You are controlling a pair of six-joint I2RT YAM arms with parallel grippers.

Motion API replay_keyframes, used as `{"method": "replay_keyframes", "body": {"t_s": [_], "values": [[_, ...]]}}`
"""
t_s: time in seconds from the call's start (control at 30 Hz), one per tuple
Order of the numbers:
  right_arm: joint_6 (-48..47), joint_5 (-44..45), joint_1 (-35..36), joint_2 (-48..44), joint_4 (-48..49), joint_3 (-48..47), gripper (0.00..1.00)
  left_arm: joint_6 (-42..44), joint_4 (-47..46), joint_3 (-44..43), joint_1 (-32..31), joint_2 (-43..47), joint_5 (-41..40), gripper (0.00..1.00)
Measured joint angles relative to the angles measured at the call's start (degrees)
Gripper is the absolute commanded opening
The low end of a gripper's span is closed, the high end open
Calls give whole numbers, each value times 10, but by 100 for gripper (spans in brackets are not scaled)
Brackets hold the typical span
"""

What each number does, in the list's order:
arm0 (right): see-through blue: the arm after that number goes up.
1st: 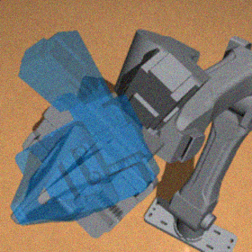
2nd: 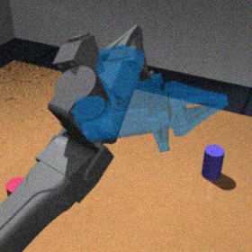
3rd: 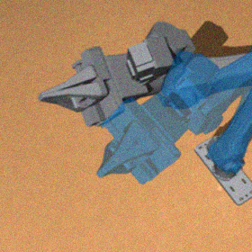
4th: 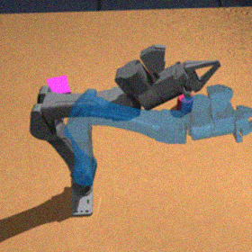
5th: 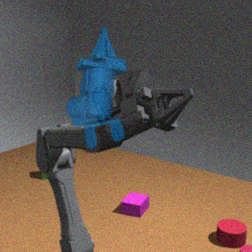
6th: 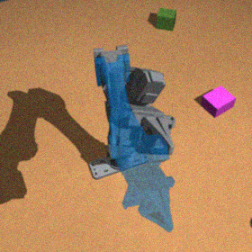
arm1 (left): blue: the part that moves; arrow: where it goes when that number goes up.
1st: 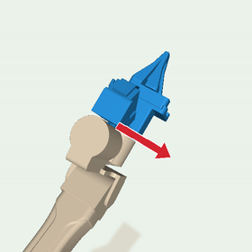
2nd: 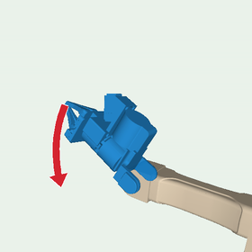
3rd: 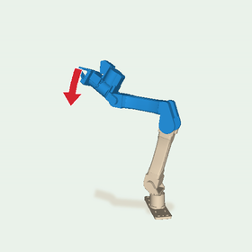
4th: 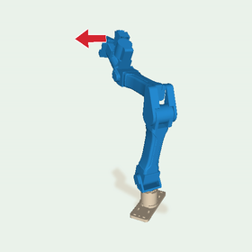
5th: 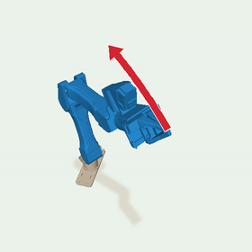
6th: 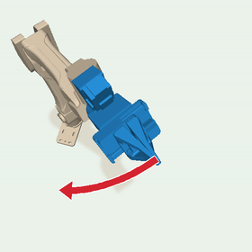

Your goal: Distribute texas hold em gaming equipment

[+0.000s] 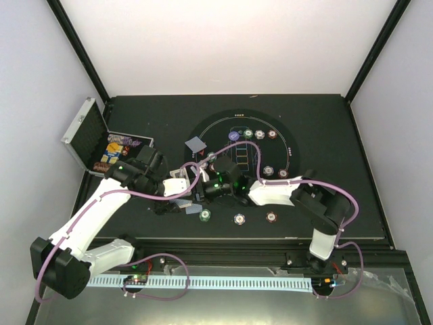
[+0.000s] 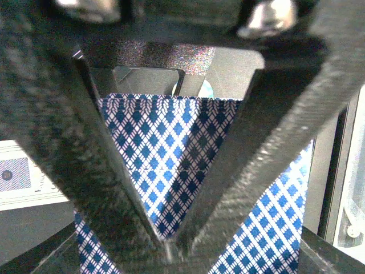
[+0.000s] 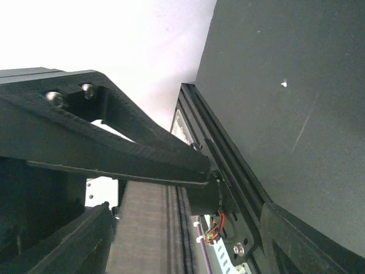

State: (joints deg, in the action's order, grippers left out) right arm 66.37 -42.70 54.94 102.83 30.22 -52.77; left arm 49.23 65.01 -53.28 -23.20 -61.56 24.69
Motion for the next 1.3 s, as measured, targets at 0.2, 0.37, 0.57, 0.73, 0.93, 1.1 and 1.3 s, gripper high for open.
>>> {"method": "replay_keyframes", "body": {"t_s": [0.2,0.37,0.57,0.73,0.93,1.1,1.3], "values": [[0,0,-7,2,-14,2,65,0,-3,0,0,1,-1,2],[-5,1,-19,-15,-12,17,58,0,-10,1,0,1,-1,2],[-17,1,-35,-46,-18,40,53,0,-12,2,0,1,-5,1],[-31,5,-40,-66,-45,43,53,0,-12,2,0,6,-9,2],[-44,10,-40,-75,-73,38,52,0,-11,2,0,6,-11,1],[-47,15,-39,-83,-94,36,66,0,-13,2,0,7,-12,2],[-44,14,-21,-80,-99,27,66,0,-15,2,0,9,-12,2]]}}
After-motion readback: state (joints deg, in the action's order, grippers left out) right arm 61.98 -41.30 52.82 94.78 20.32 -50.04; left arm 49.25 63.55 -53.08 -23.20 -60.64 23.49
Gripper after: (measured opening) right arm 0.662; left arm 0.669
